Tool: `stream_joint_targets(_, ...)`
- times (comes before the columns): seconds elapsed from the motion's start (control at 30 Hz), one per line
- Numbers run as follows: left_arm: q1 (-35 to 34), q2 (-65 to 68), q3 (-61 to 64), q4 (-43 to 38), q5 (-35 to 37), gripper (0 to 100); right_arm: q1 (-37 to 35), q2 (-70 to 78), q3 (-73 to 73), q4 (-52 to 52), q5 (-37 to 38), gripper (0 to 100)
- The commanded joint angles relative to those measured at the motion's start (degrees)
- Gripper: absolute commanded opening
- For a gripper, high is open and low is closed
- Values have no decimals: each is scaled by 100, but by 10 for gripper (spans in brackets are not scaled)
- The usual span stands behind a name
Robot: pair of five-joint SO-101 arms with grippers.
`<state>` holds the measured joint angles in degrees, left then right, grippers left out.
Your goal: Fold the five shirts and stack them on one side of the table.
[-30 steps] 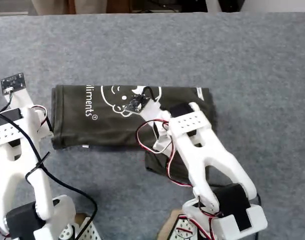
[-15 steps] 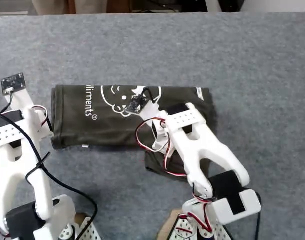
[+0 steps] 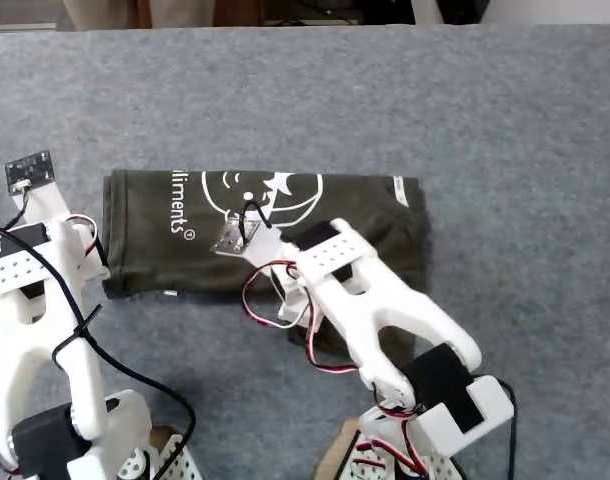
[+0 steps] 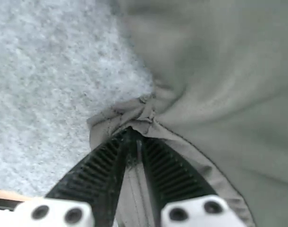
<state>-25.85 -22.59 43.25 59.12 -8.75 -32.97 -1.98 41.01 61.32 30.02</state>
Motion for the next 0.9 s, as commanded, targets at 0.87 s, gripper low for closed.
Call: stream_joint_targets(0.87,-35,-154,-26,-26,-53,18,-435,-1349,840,431,0,5)
